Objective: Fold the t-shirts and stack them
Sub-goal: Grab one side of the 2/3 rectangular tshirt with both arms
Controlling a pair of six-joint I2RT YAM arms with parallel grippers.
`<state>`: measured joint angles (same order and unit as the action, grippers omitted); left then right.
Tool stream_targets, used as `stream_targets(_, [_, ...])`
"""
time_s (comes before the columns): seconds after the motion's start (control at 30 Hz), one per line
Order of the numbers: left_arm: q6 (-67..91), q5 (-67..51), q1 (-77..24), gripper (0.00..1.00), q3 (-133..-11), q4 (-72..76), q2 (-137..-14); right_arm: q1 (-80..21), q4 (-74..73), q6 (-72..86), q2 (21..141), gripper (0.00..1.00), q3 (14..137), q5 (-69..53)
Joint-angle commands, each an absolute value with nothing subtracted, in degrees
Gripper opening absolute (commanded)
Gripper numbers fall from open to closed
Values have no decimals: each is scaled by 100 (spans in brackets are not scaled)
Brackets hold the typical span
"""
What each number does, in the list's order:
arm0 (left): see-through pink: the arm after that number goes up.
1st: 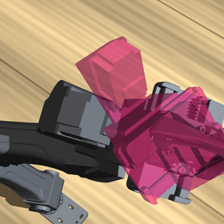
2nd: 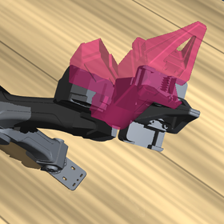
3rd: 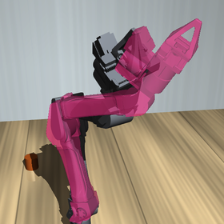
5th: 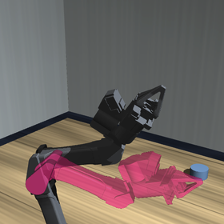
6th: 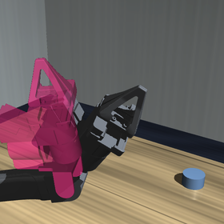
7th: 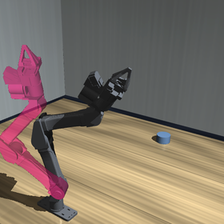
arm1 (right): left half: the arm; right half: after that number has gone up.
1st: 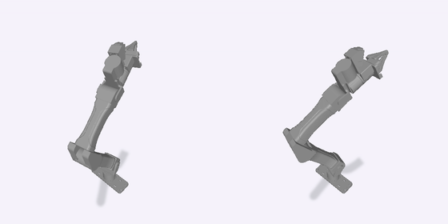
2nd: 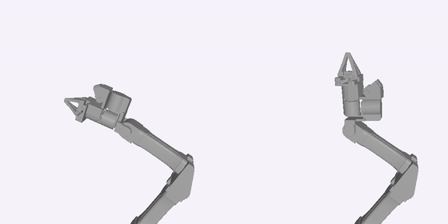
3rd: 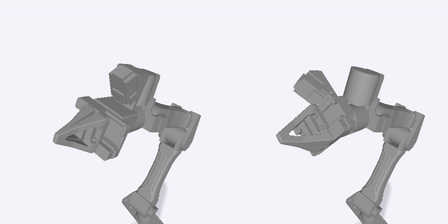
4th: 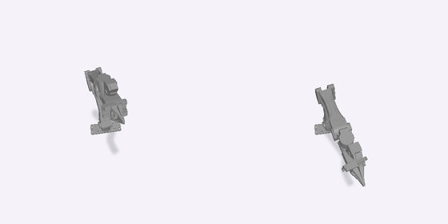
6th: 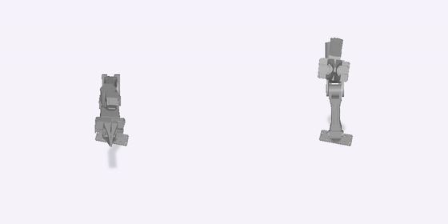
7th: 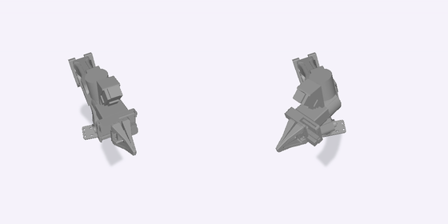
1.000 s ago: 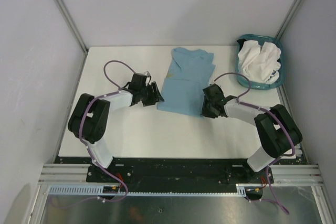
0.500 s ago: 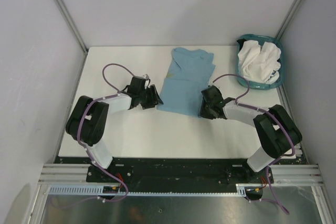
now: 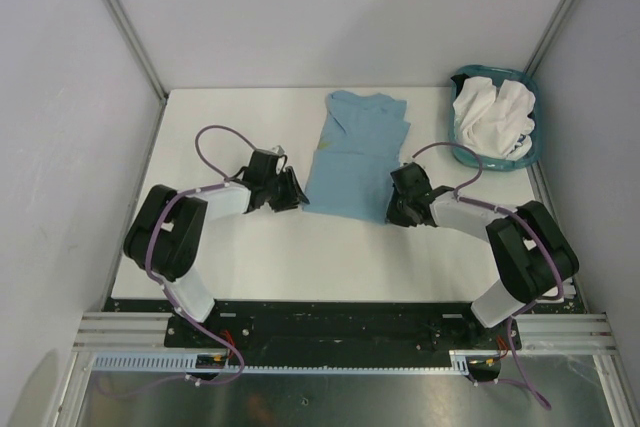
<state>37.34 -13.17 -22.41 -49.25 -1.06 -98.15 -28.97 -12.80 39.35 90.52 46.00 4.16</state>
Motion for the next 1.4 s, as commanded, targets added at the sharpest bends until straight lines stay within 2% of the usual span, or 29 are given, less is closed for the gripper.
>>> stream_targets(0.0, [3835, -1150, -2350, 44, -4730, -95, -9503, -2808, -1488, 3752, 8883, 0, 4518, 499])
stream_targets(0.5, [3990, -1011, -2615, 36, -4848, -178, -9769, -2689, -1541, 3659, 8806, 0, 4476, 456])
stream_targets(0.87, [4160, -484, -2892, 33, -4943, -527, -9940, -2612, -1556, 3597, 8732, 0, 4424, 407])
stream_targets(1.0, [4236, -330, -3001, 25, -5050, -639, -10029, -2603, -1555, 3573, 8733, 0, 4428, 374])
stream_targets(1.2, [4373, -207, -3091, 4, -4975, -785, -9868, -2561, -1559, 3529, 8703, 0, 4429, 321])
stream_targets(1.37, [4533, -276, -3160, 0, -4638, -856, -9411, -2606, -1746, 3514, 8489, 0, 4391, 298])
